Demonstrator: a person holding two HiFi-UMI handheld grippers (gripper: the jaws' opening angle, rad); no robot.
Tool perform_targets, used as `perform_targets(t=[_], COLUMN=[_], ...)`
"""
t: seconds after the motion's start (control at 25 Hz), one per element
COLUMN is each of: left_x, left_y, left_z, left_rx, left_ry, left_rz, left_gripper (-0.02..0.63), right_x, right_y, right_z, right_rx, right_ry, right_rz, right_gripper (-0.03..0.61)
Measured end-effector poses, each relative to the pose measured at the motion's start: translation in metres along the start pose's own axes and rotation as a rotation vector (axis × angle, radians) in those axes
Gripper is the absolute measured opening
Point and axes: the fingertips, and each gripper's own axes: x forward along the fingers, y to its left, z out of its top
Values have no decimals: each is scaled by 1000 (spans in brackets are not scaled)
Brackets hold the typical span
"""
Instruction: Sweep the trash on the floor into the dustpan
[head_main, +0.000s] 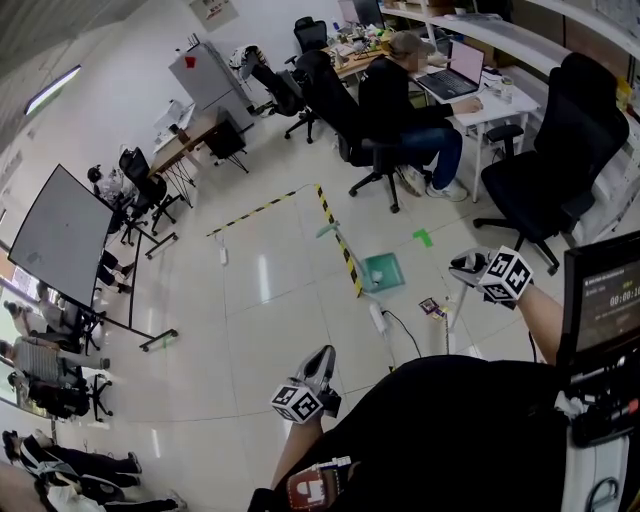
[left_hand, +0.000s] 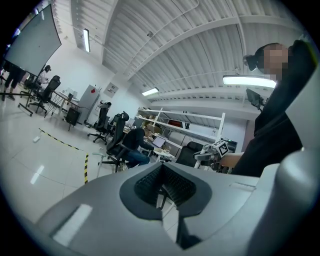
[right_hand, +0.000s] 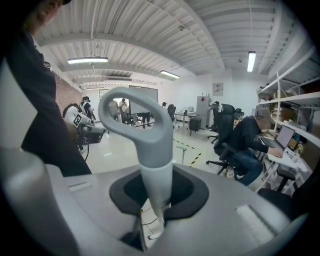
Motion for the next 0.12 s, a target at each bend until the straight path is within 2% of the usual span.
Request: perform_targets(t=[0.12], left_x=[-1], left_y=[2], left_z=[8], left_rx=[1], left_ry=[-7], left_rz=[-1], left_gripper=[-5], right_x=[0], right_y=[-6], right_z=[8], right_rx=[-3], right_ry=[-3], right_rz=[-10], right_gripper=[48])
